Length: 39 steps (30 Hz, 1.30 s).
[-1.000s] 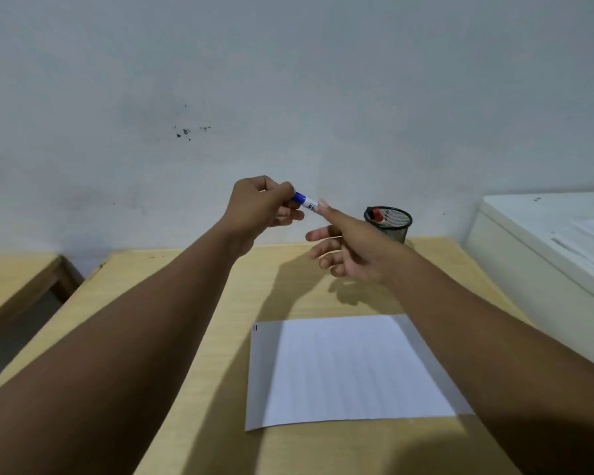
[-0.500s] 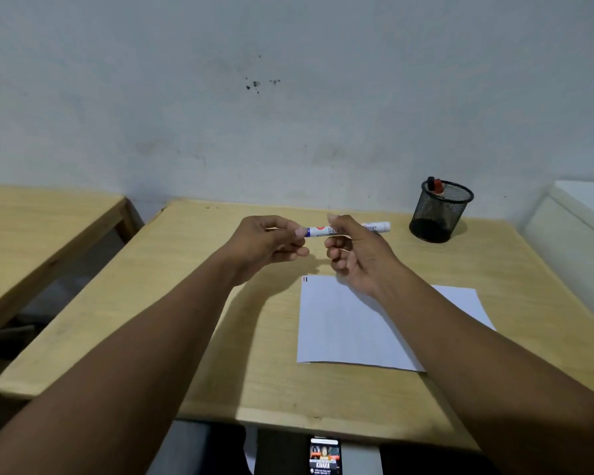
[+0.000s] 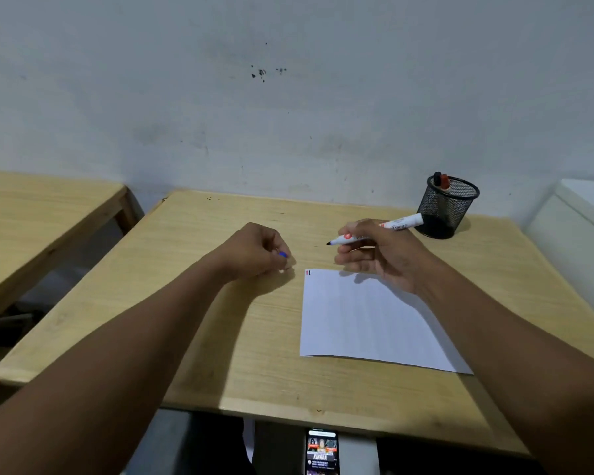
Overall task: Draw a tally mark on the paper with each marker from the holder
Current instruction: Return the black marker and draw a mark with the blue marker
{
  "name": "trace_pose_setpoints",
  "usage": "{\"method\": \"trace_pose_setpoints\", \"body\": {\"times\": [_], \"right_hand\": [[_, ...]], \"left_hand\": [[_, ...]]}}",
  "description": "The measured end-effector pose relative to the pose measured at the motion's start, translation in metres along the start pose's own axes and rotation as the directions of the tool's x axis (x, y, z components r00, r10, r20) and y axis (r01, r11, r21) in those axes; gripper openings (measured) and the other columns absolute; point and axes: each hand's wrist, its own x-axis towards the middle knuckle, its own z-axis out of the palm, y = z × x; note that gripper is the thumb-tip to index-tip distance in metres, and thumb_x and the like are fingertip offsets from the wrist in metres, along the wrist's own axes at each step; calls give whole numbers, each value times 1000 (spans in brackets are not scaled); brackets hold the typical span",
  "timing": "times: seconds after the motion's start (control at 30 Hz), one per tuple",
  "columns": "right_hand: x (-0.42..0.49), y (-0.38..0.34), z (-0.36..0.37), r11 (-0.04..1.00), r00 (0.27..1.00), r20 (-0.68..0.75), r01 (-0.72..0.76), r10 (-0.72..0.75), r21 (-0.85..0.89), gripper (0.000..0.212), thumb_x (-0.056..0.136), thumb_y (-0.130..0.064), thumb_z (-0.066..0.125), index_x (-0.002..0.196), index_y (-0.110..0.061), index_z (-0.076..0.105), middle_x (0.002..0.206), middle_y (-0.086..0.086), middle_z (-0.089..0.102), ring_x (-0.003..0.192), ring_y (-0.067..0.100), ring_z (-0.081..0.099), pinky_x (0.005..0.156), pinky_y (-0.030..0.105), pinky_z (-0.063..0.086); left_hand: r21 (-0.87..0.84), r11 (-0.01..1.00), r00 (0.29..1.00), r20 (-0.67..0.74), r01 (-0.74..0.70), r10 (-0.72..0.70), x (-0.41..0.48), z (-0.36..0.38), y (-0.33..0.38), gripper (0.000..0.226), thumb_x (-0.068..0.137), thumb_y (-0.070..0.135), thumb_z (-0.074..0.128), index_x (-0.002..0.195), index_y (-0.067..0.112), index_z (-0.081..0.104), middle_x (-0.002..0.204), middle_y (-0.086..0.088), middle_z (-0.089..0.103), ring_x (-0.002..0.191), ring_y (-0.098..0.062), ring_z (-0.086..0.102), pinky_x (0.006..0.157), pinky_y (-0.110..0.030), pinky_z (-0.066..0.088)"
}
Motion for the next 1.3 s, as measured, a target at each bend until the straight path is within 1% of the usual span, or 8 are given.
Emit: {"method": "trace_pose_setpoints", "body": {"times": [0.17,0.33,0.5,0.77,0.9,1.0,1.17,1.3], "right_hand": [[3,28,25,990,989,-118,73,-87,-122,12,83,-9,73,89,1,69,67,15,66,50,24,62,41,26,33],[5,43,34,988,980,-168,83,-105,-131,19,81,-1,71,89,15,65,67,21,65,51,26,59,43,25,40],[7,49,36,985,980,-145,119,-136,-126,19,77,-1,74,84,14,65,68,24,66,59,31,59,57,36,51],[9,55,35,967,977,-104,165,-187,-195,13,74,-5,77,74,3,68,62,21,64,56,31,58,59,38,51],[7,52,35,964,980,-79,163,-182,-208,13,73,2,73,77,11,64,65,24,64,58,33,56,59,38,49],[5,47,35,975,985,-86,134,-151,-177,15,77,2,72,80,14,63,68,25,64,56,31,57,56,36,48],[7,27,23,997,970,-229,73,-80,-37,16,83,-18,78,78,-17,63,61,6,65,42,13,48,43,21,28],[7,-9,4,998,983,-176,57,-52,24,11,85,-17,79,87,-14,68,66,5,65,47,9,53,40,19,35]], "left_hand": [[225,973,999,18,-48,46,2,12,0,11,73,17,78,77,26,74,68,9,70,57,1,58,63,-21,46],[253,967,997,79,-7,-13,1,14,4,33,71,35,81,102,29,71,80,7,67,76,-14,63,71,-25,49],[346,938,994,111,-33,-6,-1,20,8,66,61,54,91,114,29,60,83,7,62,74,-10,59,67,-24,45],[362,932,994,106,-34,-5,-2,20,8,71,58,58,92,115,30,59,90,6,62,78,-11,59,69,-25,47],[357,933,995,103,-43,7,-1,20,6,72,57,58,92,116,30,60,89,6,61,78,-11,59,68,-25,45],[337,941,995,97,-33,0,-1,20,6,66,60,55,91,114,29,62,86,7,62,78,-11,60,68,-25,46],[162,987,999,49,-18,10,6,10,-2,15,81,31,79,91,20,76,84,1,77,78,-15,71,80,-34,60],[-141,989,999,-6,-36,35,8,-1,9,4,88,10,76,86,9,73,78,-7,72,68,-19,66,64,-24,51]]}}
